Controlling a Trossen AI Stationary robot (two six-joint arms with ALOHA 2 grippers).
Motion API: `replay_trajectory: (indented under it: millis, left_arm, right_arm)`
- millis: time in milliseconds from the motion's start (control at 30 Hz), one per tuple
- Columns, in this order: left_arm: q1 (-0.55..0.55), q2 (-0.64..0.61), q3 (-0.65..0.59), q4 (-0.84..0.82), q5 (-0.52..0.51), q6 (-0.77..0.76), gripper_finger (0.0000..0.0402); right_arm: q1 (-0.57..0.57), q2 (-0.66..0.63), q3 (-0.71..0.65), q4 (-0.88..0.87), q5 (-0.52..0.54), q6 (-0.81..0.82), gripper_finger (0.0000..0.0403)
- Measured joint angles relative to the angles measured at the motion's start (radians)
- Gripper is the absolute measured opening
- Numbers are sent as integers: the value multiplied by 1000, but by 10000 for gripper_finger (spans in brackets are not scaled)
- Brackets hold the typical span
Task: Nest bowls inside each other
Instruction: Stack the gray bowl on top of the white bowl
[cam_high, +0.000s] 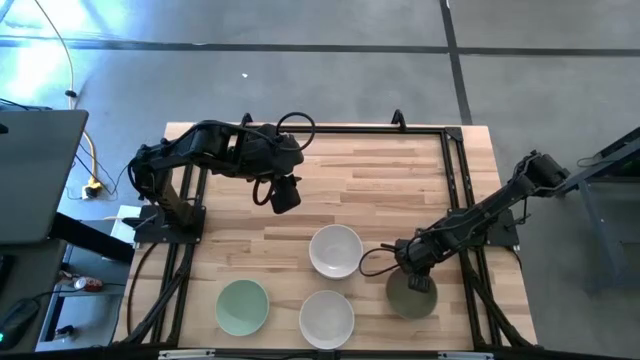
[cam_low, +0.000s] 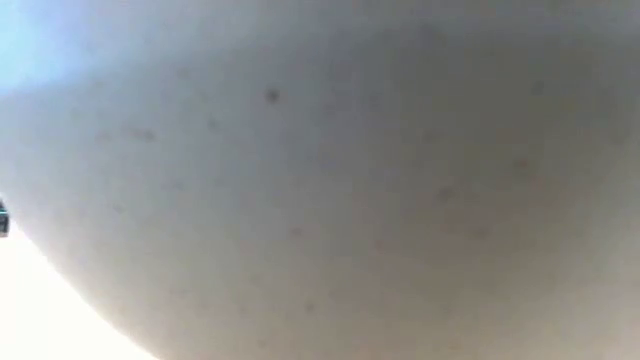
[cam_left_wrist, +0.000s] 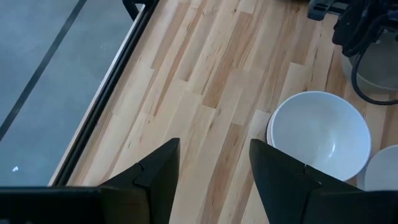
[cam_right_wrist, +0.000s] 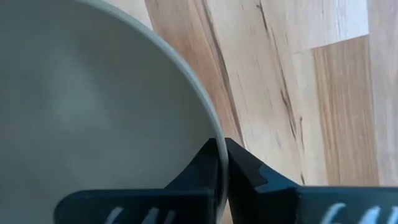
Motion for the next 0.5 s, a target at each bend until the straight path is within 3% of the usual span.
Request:
replay_trajectory:
  millis: [500]
  left_arm:
    - [0, -18, -1, -11, 1, 0, 184]
  right_arm:
    - [-15, 0, 183, -190, -18, -66, 0]
